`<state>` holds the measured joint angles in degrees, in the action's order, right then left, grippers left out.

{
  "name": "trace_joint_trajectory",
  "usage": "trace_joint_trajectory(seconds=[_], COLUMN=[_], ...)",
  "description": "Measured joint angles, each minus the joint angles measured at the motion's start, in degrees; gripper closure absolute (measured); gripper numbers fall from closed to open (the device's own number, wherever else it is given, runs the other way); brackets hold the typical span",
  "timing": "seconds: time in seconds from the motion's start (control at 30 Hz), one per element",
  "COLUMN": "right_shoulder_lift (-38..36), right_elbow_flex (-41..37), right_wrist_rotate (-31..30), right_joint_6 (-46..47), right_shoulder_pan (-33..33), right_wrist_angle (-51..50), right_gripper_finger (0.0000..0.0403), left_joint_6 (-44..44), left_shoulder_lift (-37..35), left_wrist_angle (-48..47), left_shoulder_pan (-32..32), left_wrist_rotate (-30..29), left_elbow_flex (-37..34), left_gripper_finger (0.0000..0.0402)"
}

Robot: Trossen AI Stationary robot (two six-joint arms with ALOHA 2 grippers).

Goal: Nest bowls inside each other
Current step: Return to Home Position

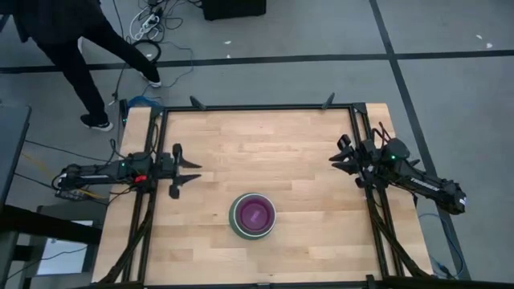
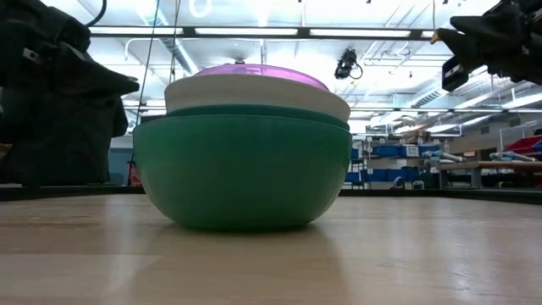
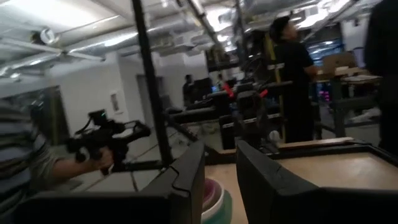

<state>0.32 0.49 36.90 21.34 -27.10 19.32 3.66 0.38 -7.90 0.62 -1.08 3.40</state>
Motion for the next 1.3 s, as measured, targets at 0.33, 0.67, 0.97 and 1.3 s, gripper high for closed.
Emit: trace_joint_trajectory(seconds=[0.33, 0.67, 0.97, 1.3], right_shoulder_lift=[-0.02, 0.54, 0.52, 0.57], right_elbow_flex=[-0.02, -0.02, 0.00, -0.02], right_wrist_rotate=[6.06, 3.27, 2.95, 2.42], right_joint_6=[-10.55, -13.45, -12.99, -11.48], right_shoulder_pan=[0.01, 0.08, 0.10, -0.01], right_wrist_angle=[-12.89, -15.29, -15.29, -15.29], right_gripper_finger=[0.0319, 0.0319, 0.0319, 0.0319], left_joint_6=[0.83, 0.66, 0.31, 0.48], left_shoulder_lift=[0.31, 0.39, 0.39, 0.39], left_wrist_angle=[8.20, 8.41, 8.33, 8.35], left_shoulder_pan=[0.00, 0.02, 0.02, 0.02], left_wrist_rotate=[-2.09, -3.42, -3.19, -3.10], left_elbow_flex=[-2.89, -2.97, -2.97, -2.97], left_gripper_finger=[0.0254, 0.0254, 0.0254, 0.0254])
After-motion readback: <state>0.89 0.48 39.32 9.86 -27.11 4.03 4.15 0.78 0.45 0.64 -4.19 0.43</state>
